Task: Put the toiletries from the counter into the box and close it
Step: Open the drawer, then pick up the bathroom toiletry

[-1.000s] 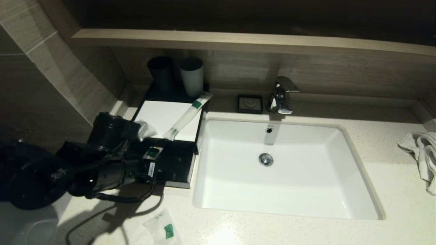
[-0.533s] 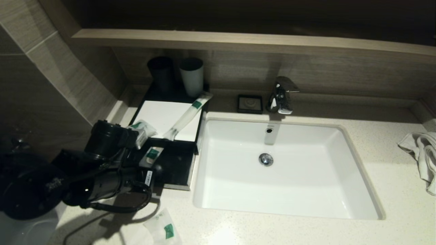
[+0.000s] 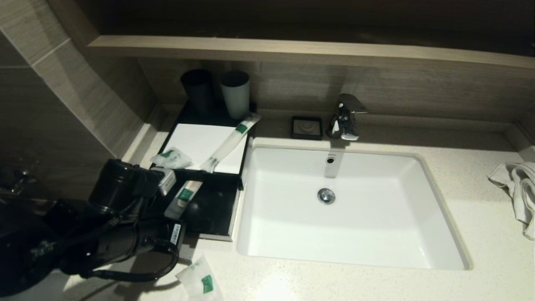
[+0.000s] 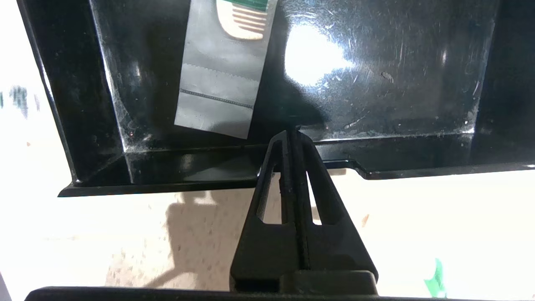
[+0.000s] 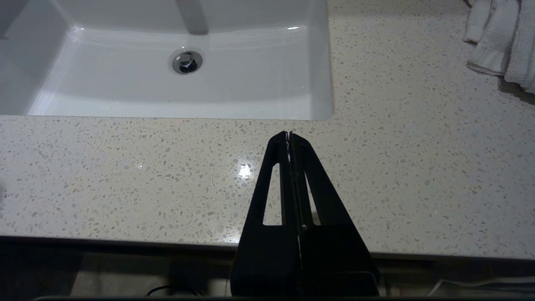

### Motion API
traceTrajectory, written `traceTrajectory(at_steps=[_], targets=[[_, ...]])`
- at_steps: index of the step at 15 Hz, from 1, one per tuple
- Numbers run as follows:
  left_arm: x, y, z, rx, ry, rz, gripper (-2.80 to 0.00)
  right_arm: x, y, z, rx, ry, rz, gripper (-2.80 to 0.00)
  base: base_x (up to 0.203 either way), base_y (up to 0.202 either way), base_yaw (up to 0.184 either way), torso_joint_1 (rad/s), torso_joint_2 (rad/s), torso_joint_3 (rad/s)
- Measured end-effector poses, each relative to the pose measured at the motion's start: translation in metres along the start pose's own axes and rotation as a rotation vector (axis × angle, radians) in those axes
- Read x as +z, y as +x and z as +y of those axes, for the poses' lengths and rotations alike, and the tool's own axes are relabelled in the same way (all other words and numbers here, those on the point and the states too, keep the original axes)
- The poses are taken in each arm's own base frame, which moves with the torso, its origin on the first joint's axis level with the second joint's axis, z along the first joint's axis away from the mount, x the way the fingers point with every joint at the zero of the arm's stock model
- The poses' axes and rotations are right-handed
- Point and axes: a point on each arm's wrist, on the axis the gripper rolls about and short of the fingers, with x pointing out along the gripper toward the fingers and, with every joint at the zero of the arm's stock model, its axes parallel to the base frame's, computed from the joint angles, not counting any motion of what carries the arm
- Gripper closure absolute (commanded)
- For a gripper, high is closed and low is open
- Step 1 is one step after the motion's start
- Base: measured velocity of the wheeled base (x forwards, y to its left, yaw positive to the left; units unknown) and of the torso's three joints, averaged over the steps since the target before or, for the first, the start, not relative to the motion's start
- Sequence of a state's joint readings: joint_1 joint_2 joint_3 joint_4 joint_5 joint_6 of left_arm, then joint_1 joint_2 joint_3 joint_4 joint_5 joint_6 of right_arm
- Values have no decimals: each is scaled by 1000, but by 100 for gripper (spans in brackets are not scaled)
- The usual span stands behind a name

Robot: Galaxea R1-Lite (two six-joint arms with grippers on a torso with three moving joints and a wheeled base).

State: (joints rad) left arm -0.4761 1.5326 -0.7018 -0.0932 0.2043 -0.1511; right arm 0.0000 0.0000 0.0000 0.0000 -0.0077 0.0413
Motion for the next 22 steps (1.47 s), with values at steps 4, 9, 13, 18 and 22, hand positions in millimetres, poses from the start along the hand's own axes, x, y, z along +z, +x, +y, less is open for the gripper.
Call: traceTrajectory(at_steps=[4,9,13,18,22], targets=[[-10,-10,2,-4,4,1,0,0,0,0,0,0,0,0,0,0,0,0,0,0],[2,-22,3,-10,-11,-66,0,0,0,0,0,0,0,0,0,0,0,0,0,0],[10,-37,4,-23,-13,-99,0,0,0,0,0,0,0,0,0,0,0,0,0,0],[-7,-74,-7,-120,63,-68,0,0,0,0,0,0,0,0,0,0,0,0,0,0],[-31,-88,-10,-171,86,-22,0,0,0,0,0,0,0,0,0,0,0,0,0,0]])
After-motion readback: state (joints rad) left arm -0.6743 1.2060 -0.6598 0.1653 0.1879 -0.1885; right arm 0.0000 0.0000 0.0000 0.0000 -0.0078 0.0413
